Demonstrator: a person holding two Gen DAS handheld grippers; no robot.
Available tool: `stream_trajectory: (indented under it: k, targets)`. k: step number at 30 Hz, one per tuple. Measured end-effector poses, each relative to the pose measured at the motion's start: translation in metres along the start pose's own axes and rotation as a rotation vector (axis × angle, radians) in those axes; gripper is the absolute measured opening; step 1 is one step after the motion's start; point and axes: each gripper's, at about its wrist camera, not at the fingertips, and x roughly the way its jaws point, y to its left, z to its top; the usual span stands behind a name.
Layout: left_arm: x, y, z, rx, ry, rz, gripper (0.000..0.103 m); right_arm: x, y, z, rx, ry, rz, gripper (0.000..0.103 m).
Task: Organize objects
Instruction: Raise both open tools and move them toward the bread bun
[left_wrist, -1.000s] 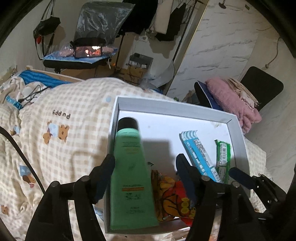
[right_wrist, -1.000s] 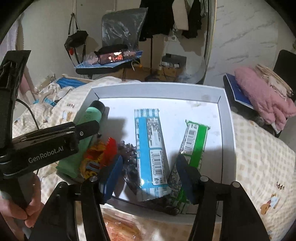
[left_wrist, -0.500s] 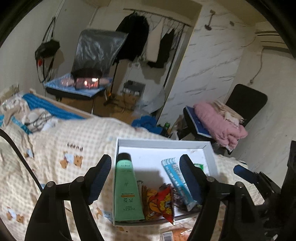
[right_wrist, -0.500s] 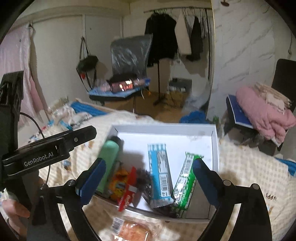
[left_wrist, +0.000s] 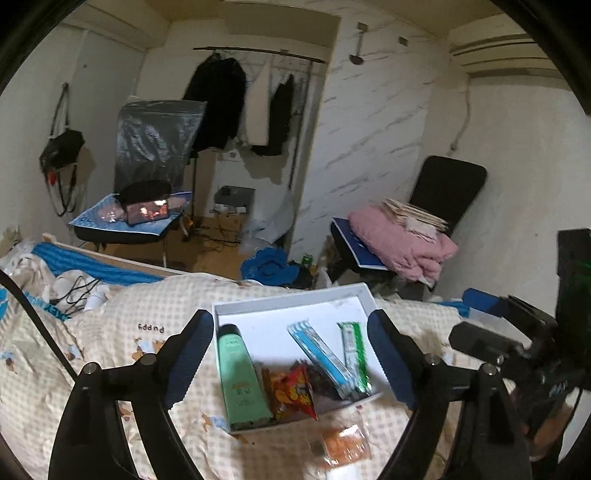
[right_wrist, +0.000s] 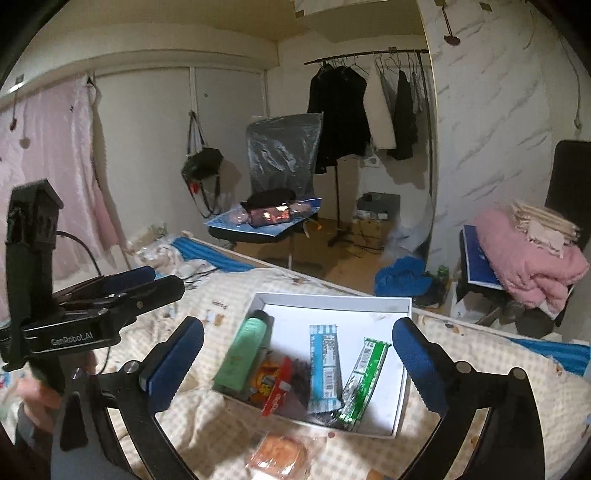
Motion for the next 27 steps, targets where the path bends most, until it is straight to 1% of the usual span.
stream_trajectory:
  k: [2,5,6,8,11,13,15,18,20,22,24,26,27]
  targets:
    - [-0.008,0.000,-0.010,-0.020,0.002,-0.037,0.088,-0.007,-0.004,-0.004,0.017,0.017,0.027,0.103]
    - [-0.019,0.001,-0.034,-0.011,0.046,-0.128,0.088,-0.013,-0.008,-0.016,0.020,0.060,0.088,0.103]
    - [-0.021,0.000,-0.044,0.000,0.072,-0.144,0.091,-0.015,-0.008,-0.022,0.022,0.075,0.088,0.103]
    - [-0.019,-0.001,-0.062,0.005,0.126,-0.144,0.102,-0.016,-0.008,-0.033,0.019,0.096,0.097,0.103]
    - [-0.015,-0.002,-0.087,-0.011,0.177,-0.181,0.102,-0.010,-0.007,-0.048,0.011,0.153,0.112,0.103]
    - [-0.013,0.000,-0.102,-0.038,0.197,-0.200,0.102,0.002,-0.002,-0.061,-0.021,0.238,0.130,0.102]
    - [-0.008,0.004,-0.112,-0.067,0.200,-0.178,0.103,0.011,0.001,-0.075,-0.035,0.288,0.138,0.103]
    - [-0.004,0.010,-0.126,-0.102,0.198,-0.118,0.103,0.012,0.004,-0.092,-0.060,0.285,0.101,0.102]
    - [-0.007,0.012,-0.136,-0.126,0.163,-0.106,0.103,0.013,0.005,-0.103,-0.064,0.289,0.087,0.102]
    - [-0.012,0.009,-0.147,-0.113,0.130,-0.092,0.103,0.013,0.003,-0.117,-0.021,0.294,0.089,0.103]
    - [-0.013,0.004,-0.155,-0.083,0.135,-0.073,0.103,0.015,0.004,-0.136,0.009,0.320,0.087,0.103]
    - [-0.012,0.001,-0.160,-0.069,0.152,-0.066,0.103,0.015,0.011,-0.151,-0.029,0.346,0.053,0.103]
    - [-0.010,0.000,-0.161,-0.066,0.165,-0.074,0.103,0.011,0.015,-0.161,-0.049,0.338,0.017,0.102]
